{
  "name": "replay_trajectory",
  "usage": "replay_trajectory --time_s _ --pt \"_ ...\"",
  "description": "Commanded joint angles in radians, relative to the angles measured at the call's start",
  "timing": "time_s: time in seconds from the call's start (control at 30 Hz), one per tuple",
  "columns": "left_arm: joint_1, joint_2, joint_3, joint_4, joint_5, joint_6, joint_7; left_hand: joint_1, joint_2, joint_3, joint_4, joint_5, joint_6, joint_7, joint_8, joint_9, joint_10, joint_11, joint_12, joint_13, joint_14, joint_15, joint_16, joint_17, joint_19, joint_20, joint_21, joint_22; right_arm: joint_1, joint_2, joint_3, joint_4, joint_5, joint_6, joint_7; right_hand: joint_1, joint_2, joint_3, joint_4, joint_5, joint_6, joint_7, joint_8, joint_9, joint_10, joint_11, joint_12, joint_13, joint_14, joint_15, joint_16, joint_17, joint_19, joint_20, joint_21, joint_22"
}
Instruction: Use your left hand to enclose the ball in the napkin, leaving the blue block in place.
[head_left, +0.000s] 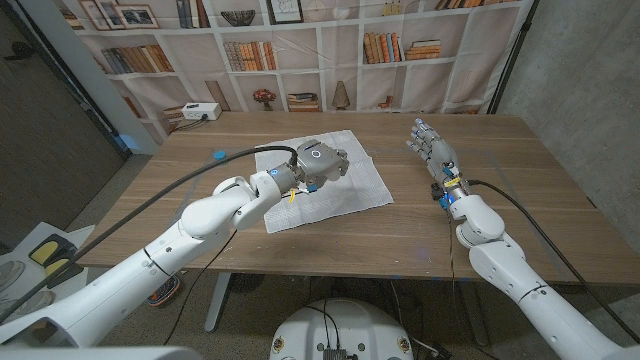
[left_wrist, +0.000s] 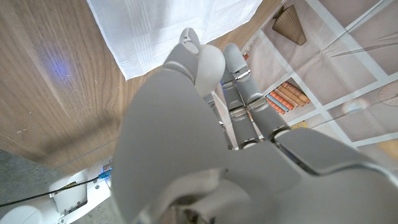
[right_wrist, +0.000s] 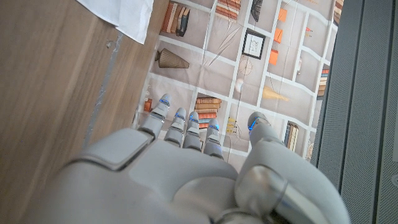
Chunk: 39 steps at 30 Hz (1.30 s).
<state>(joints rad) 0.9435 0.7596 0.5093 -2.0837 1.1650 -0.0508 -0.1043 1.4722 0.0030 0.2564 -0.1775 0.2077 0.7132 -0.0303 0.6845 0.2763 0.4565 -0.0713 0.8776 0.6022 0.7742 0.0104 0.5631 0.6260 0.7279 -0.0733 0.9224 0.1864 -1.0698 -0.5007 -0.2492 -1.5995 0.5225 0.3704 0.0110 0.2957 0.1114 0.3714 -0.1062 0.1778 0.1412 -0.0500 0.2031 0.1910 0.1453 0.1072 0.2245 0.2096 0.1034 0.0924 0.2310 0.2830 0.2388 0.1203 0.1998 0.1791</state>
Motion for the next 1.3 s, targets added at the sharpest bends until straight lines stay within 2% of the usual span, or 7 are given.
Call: replay_trajectory --time_s 0.03,0.23,0.7,1.03,1.3 --pt "-0.017 -0.03 -0.003 0.029 -0.053 0.115 -0.055 0.115 0.113 0.02 0.014 0.004 0.083 0.089 -0.004 -0.002 0.004 0.0 0.011 0.0 0.106 -0.213 -0.002 0.003 -0.002 -0.105 0.009 0.002 0.094 -0.028 -0.031 0.004 -0.015 -0.04 0.086 0.002 -0.001 -0.001 -0.004 0.001 0.01 0.0 -0.001 0.0 0.011 0.002 -0.005 0.003 0.005 0.0 -0.001 0.001 -0.002 0.0 0.005 0.002" --pt "-0.052 -0.048 0.014 0.067 -0.07 0.16 -0.092 0.115 0.111 0.021 0.014 0.005 0.085 0.092 -0.005 -0.001 0.002 0.001 0.011 -0.002 0.108 -0.212 -0.005 0.006 -0.003 -0.104 0.013 0.0 0.118 -0.035 -0.042 0.007 -0.026 -0.054 0.104 0.003 -0.002 -0.002 -0.006 0.001 0.012 0.0 -0.001 0.0 0.013 0.004 -0.005 0.003 0.005 0.0 -0.002 0.0 -0.002 0.002 0.005 0.002" --pt "-0.17 -0.088 0.1 0.16 -0.065 0.227 -0.223 0.116 0.11 0.022 0.015 0.007 0.093 0.09 -0.006 0.002 0.004 -0.001 0.016 -0.003 0.113 -0.211 -0.011 0.008 -0.007 -0.104 0.021 -0.002 0.143 -0.042 -0.055 0.045 -0.02 -0.054 0.164 0.001 -0.002 -0.004 -0.007 0.0 0.013 0.002 -0.001 0.0 0.014 0.003 -0.005 0.003 0.005 -0.001 -0.002 -0.002 -0.002 0.002 0.005 0.002" --pt "-0.259 -0.149 0.164 0.281 -0.048 0.305 -0.271 0.116 0.107 0.022 0.015 0.009 0.095 0.091 -0.009 0.004 0.003 0.0 0.019 -0.005 0.117 -0.211 -0.016 0.01 -0.009 -0.105 0.029 -0.003 0.15 -0.047 -0.049 0.082 -0.001 -0.047 0.206 0.0 -0.003 -0.005 -0.008 0.0 0.013 0.001 -0.002 0.0 0.014 0.004 -0.006 0.003 0.005 -0.001 -0.002 -0.002 -0.002 0.003 0.005 0.002" --pt "-0.319 -0.184 0.219 0.376 -0.057 0.332 -0.278 0.115 0.107 0.022 0.016 0.009 0.097 0.093 -0.011 0.005 0.003 0.001 0.021 -0.006 0.12 -0.212 -0.02 0.01 -0.01 -0.105 0.033 -0.004 0.16 -0.048 -0.044 0.107 0.006 -0.043 0.229 -0.001 -0.002 -0.006 -0.008 0.0 0.014 0.001 -0.002 0.0 0.014 0.005 -0.007 0.003 0.005 -0.001 -0.002 -0.003 -0.002 0.003 0.005 0.002"
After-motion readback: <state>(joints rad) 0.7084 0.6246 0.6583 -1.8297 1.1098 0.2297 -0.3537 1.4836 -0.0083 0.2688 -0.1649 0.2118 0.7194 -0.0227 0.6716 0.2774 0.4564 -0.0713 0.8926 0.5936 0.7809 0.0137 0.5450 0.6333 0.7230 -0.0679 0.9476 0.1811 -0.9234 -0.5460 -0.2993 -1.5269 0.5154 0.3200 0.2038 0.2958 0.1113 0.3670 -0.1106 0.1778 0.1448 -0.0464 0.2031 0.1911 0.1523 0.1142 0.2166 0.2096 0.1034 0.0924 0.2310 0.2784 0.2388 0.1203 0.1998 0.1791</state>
